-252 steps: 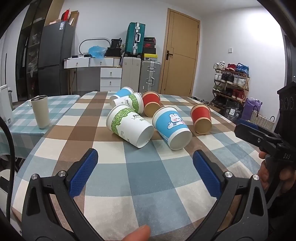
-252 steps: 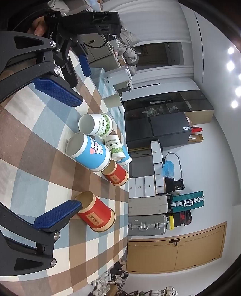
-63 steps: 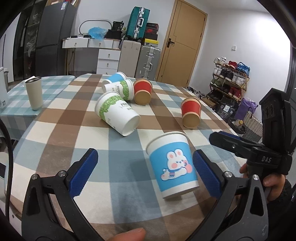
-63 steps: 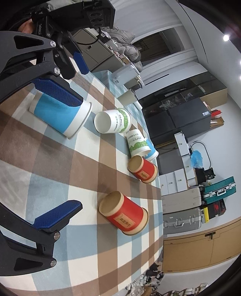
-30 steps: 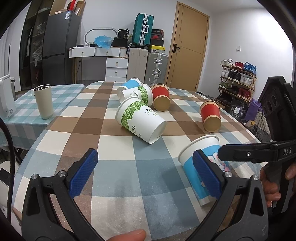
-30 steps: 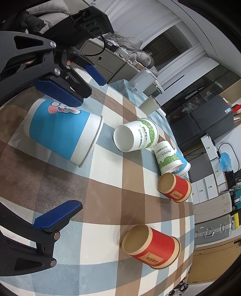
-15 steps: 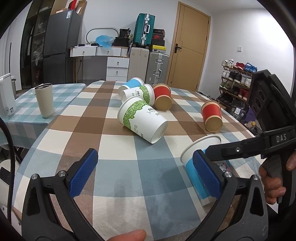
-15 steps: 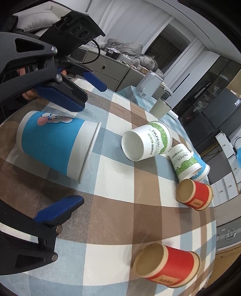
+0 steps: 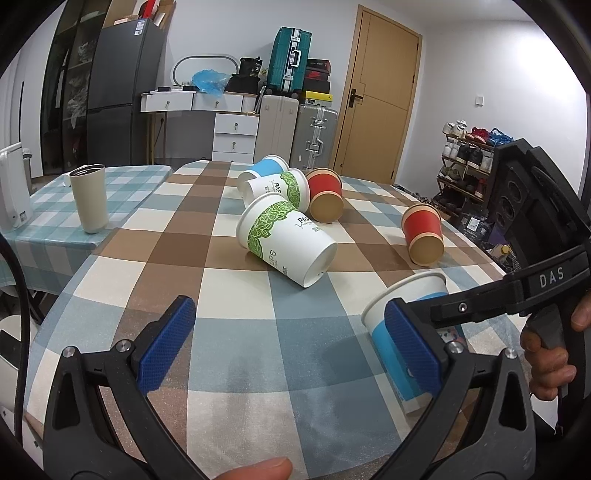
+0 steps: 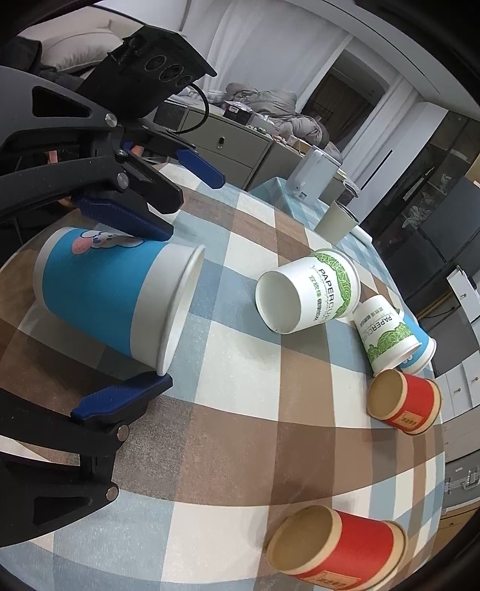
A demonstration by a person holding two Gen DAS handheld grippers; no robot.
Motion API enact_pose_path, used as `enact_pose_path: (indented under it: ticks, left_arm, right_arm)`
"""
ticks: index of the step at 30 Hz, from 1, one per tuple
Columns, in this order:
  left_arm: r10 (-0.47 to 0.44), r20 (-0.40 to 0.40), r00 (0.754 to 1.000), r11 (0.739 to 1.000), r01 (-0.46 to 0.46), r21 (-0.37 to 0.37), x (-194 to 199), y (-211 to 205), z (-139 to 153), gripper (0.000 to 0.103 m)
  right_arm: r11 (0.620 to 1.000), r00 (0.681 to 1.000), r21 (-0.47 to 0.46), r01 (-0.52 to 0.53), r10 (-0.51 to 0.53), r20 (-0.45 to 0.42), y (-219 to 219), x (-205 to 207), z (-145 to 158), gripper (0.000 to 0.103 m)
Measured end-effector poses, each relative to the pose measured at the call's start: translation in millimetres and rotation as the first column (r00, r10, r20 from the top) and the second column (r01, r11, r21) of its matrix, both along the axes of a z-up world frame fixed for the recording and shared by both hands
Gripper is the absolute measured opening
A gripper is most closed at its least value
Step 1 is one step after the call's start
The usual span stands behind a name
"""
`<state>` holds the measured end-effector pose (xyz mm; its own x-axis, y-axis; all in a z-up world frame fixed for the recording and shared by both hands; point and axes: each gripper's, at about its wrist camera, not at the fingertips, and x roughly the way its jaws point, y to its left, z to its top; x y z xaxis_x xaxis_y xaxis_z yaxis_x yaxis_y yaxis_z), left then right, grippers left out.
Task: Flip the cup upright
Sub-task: 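Rotate the blue cup upright with the right gripper, rim facing up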
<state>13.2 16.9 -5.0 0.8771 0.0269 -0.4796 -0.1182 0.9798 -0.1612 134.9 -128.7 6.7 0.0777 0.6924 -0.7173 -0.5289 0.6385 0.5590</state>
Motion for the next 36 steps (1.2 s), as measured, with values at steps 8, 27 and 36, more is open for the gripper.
enact_pose_path:
  ticks: [8, 27, 36]
  left_arm:
    - [0.013, -0.004, 1.0, 1.0, -0.013, -0.01, 1.2, 2.4, -1.3, 0.102]
    - [0.03, -0.007, 1.0, 0.999, -0.03, -0.021, 0.6, 6.5, -2.5, 0.102]
    - [0.03, -0.007, 1.0, 0.999, -0.03, -0.021, 0.5, 6.6, -2.5, 0.102]
  right_arm:
    - [0.996, 0.954, -0.019, 0.082, -0.073, 0.291, -11.9, -15.0, 28.4, 0.074]
    - [0.973, 0.797, -0.074, 0.217, -0.133, 0.589, 14.7, -19.9, 30.5, 0.074]
    - [0.977, 0.79, -0.096, 0.191, -0.095, 0.605, 15.5, -29.3, 25.7, 0.073]
